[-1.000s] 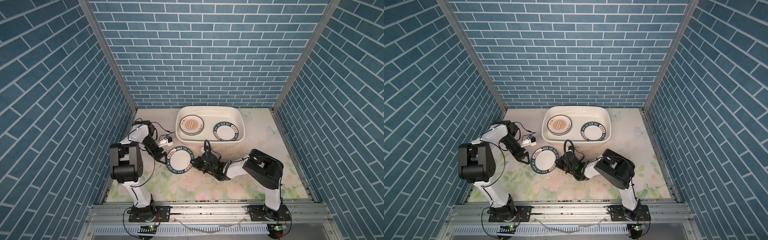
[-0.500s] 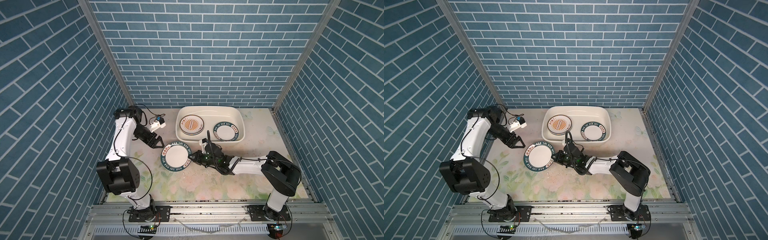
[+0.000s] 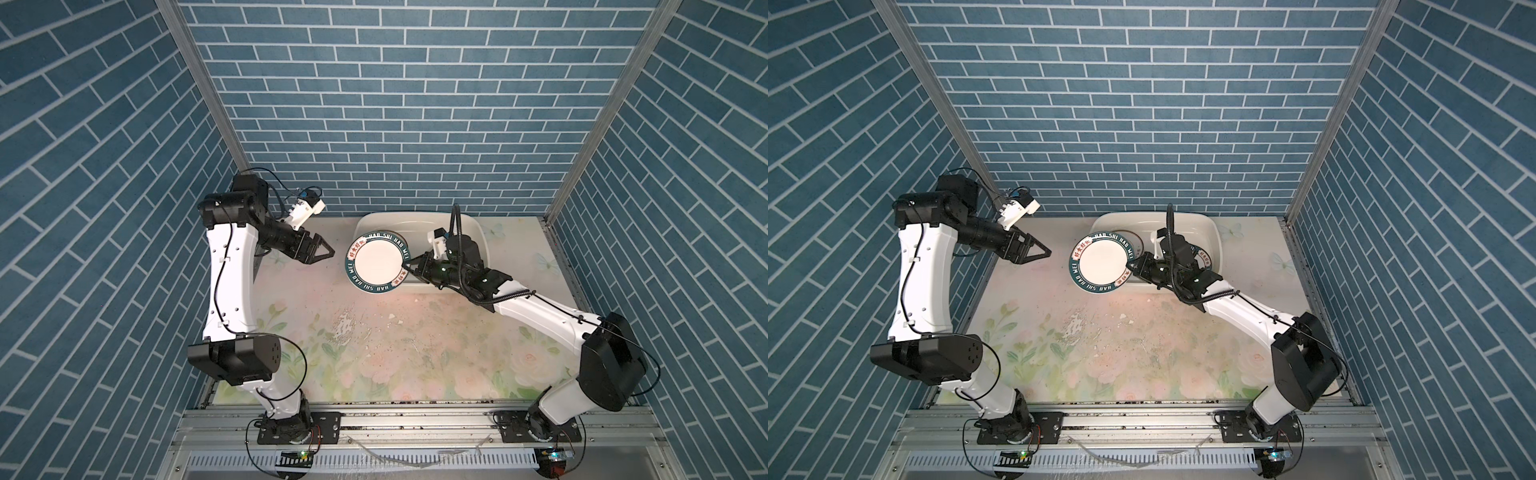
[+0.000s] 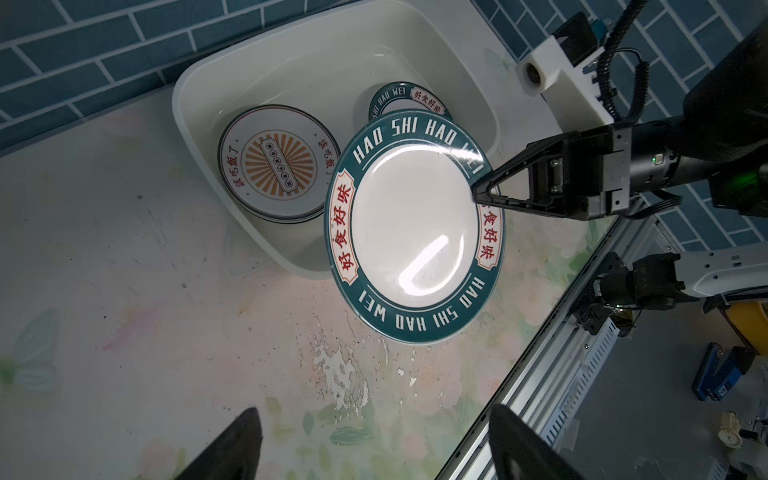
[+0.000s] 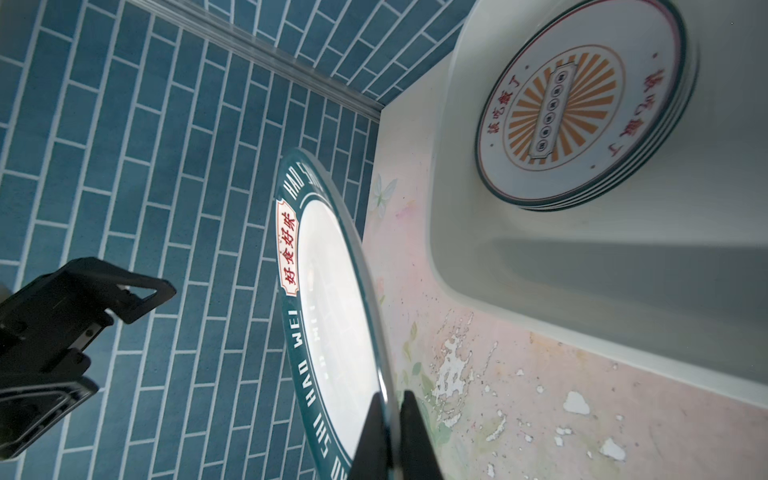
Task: Place the plates into the plastic bin on the countertop
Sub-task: 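Lift the plate with the right gripper over the bin while the left arm draws back, then lower the plate with the right gripper onto the green-rimmed plate in the bin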
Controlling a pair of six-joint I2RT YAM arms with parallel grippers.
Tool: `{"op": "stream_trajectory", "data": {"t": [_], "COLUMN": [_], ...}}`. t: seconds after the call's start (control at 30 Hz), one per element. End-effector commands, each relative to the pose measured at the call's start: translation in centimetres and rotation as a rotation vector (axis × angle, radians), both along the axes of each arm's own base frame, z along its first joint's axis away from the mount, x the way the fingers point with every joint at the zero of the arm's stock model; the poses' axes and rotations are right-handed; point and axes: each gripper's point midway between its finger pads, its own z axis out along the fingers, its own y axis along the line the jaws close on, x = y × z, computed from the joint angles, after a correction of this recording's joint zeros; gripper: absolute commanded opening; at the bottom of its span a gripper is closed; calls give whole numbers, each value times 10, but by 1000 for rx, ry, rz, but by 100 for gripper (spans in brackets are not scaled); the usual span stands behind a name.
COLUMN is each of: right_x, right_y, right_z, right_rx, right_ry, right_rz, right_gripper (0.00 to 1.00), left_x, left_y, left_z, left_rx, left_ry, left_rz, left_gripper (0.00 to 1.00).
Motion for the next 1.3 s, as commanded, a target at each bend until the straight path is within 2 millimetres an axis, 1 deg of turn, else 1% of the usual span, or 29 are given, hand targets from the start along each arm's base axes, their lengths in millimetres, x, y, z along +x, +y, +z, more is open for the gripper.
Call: {"op": "stream_trajectory", "data": {"t": [0.0,0.17,0.33,0.47,0.63,0.77,0.9,1.1,1.27], "right_x": [13,45,75,93,104,110,113,114,115], "right_y": [-18,-55,-99,-124,-150,-162,-170,-183,-191], "right_z": [11,1,-21,-40,-69,-85,-95,-110,-116], "right_rx": [3,-9,-42,-91,-185,-211,-259,-303,-328], "right_ry": [-18,1,27,49,98,135,161,199,222], "right_rz": [-4,-87,-196,-253,-315,-343,-359,-396,-419], "right_gripper": [0,0,0,0,0,0,0,0,0], "left_x": [-10,-12,-10,-8,-4,-1,1,2,4], "left_y": [-17,-39,-56,-63,-66,-67,-69,-71,-72], "left_z": [-5,-9,-13,-16,-25,-28,-28,-31,-32], "left_rx": [-28,-6,-11,-23,-35,-43,-52,-63,-67], "left_ry": [89,78,78,88,119,126,126,141,142], "left_rz": [-21,-78,-110,-119,-117,-112,-111,-113,-113], "left_gripper": [87,87,87,87,87,87,87,87,87]}}
